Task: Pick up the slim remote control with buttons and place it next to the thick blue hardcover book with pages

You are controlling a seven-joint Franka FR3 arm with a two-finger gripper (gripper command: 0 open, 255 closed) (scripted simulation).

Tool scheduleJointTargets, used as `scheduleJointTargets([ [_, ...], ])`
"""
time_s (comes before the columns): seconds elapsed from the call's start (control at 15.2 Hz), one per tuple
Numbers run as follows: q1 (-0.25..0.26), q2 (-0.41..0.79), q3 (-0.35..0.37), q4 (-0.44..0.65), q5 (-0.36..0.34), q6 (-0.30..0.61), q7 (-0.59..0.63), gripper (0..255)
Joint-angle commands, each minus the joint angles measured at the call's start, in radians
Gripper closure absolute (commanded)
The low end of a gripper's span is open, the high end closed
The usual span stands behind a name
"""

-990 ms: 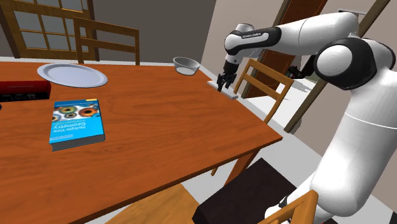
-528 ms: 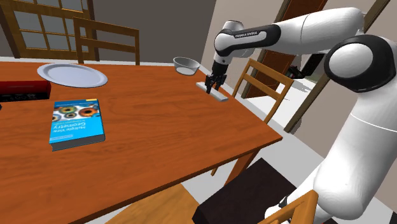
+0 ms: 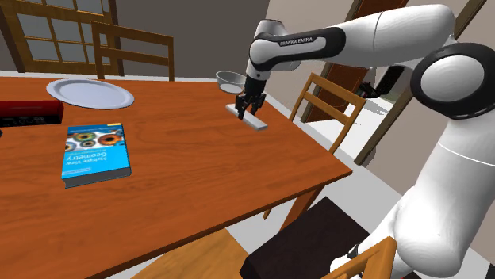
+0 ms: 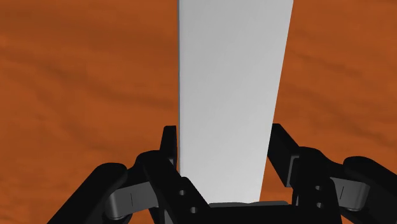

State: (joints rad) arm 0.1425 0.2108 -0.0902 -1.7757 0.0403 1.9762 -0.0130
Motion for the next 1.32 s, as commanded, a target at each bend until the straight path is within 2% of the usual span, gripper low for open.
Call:
scheduleJointTargets([
  [0.0,0.026,0.006,0.017,0.005,-0.003,0.002,0.045,255],
  [0.53,0.132,0.072,0.080,0.098,-0.016,-0.021,0.218,255],
  [1.06,0.240,0.196,0.130,0.281,-0.036,-0.077,0.381,255],
  [1.25,0.241,0.202,0.130,0.263,-0.036,-0.053,0.382,255],
])
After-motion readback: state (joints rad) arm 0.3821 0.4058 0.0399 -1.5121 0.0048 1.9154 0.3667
